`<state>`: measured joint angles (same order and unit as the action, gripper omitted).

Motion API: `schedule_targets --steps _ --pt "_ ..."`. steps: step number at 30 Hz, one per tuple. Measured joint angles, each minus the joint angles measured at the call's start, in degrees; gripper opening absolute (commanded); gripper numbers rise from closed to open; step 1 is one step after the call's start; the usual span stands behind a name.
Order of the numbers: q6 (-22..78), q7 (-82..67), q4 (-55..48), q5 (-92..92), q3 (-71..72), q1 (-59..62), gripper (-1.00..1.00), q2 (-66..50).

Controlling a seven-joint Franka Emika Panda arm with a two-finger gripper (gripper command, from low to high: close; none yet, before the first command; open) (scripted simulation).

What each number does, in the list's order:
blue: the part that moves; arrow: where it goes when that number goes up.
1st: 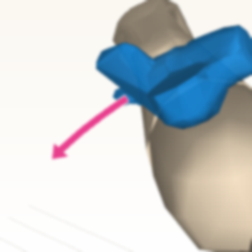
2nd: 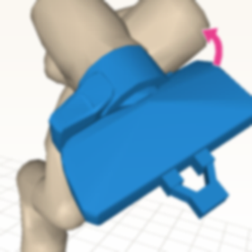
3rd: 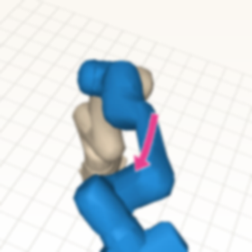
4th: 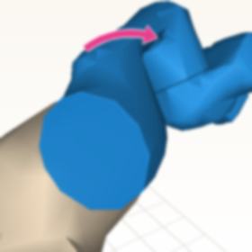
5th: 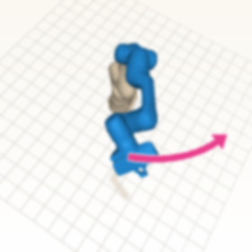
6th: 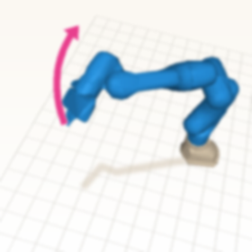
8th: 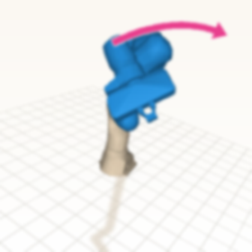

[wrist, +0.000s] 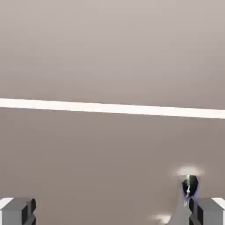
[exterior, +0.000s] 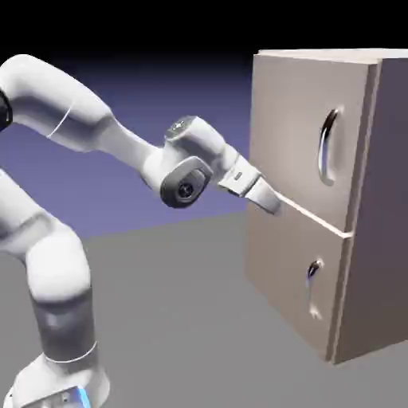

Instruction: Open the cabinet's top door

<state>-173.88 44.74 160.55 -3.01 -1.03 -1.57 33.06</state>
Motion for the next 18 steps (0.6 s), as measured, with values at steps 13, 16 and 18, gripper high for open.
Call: schedule_targets --steps 13,16,18 --pt "1.4 24.61 -4.83 -32.39 -11.06 -9.56 0.0 4.32" --pt "1.72 30.29 -5.95 -39.87 -13.61 -11.77 0.0 5.31" --pt "1.94 34.07 -6.69 -44.85 -15.31 -13.24 0.0 5.98"
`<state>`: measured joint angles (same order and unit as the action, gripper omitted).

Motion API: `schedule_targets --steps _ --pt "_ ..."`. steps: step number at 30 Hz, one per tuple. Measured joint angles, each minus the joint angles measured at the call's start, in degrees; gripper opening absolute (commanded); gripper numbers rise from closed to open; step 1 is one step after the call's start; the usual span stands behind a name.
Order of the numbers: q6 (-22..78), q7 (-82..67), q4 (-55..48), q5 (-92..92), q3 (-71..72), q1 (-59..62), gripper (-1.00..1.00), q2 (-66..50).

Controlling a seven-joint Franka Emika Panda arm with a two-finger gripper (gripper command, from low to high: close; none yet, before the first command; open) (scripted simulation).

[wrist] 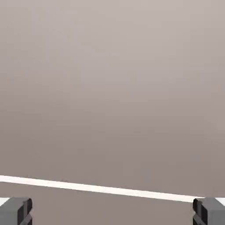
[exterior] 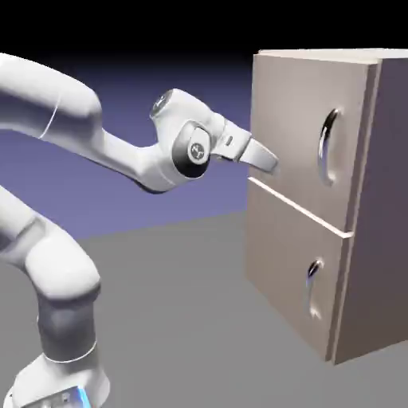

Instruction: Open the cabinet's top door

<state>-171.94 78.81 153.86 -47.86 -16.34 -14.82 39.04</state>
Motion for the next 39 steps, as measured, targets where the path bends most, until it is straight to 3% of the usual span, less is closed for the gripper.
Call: schedule_targets --steps 39 --pt "4.2 73.82 -14.5 -97.18 -33.17 -28.69 0.0 12.95"
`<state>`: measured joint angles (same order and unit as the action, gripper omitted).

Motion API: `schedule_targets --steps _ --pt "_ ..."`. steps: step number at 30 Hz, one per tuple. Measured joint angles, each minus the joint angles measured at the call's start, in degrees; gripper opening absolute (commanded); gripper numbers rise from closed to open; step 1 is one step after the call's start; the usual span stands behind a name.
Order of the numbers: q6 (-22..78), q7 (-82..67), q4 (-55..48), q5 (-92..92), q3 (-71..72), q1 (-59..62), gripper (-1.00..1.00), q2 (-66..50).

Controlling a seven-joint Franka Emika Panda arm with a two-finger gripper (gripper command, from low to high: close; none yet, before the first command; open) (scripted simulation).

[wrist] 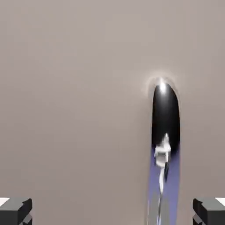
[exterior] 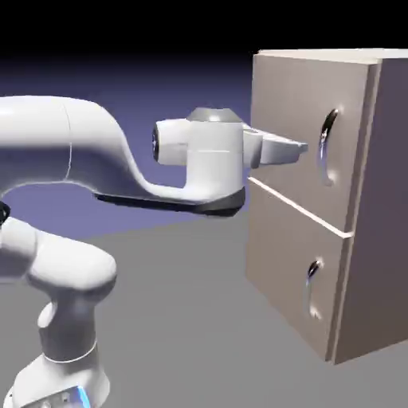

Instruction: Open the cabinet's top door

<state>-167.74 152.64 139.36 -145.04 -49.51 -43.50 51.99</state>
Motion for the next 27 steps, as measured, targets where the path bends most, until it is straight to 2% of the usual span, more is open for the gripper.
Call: schedule_targets --steps 6,8,12,13,15,27 --pt "0.65 11.36 -2.23 -14.95 -5.1 -4.41 0.0 1.99" --pt "0.69 12.1 -2.38 -15.93 -5.44 -4.7 0.0 2.12" --pt "2.26 13.12 -8.22 -17.34 -10.65 -13.01 0.0 -1.42" --pt "2.63 13.37 -9.59 -17.68 -11.88 -14.96 -1.0 -2.25" --pt "2.63 13.37 -9.59 -17.68 -11.89 -14.97 -1.0 -2.25" --pt "12.4 11.13 7.38 -2.11 9.58 9.93 -1.0 -1.08"
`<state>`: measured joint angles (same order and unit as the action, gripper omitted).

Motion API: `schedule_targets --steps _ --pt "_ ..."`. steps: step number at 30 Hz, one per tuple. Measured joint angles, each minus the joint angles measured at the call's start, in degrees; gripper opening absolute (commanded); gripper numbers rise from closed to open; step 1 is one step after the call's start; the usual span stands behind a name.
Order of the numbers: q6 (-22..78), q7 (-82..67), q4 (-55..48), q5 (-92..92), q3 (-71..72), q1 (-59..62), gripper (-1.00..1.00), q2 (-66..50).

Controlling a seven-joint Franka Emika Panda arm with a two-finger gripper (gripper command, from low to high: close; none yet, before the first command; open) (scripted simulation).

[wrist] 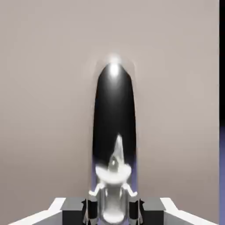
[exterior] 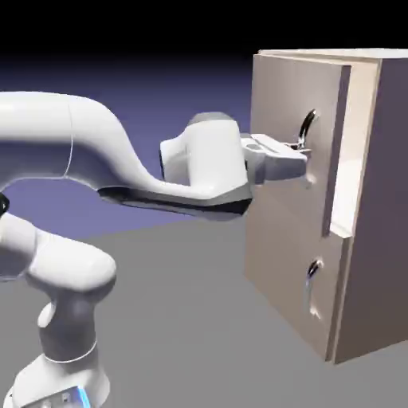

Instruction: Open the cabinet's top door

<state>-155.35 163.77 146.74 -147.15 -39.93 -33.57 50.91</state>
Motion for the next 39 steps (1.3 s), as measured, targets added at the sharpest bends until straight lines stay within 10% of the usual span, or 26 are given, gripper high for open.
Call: schedule_targets --steps 21,39 --pt "25.4 -18.99 21.62 51.44 40.61 16.76 -1.0 19.98" --pt "59.56 -19.83 10.48 89.77 77.9 16.82 -1.0 11.63"
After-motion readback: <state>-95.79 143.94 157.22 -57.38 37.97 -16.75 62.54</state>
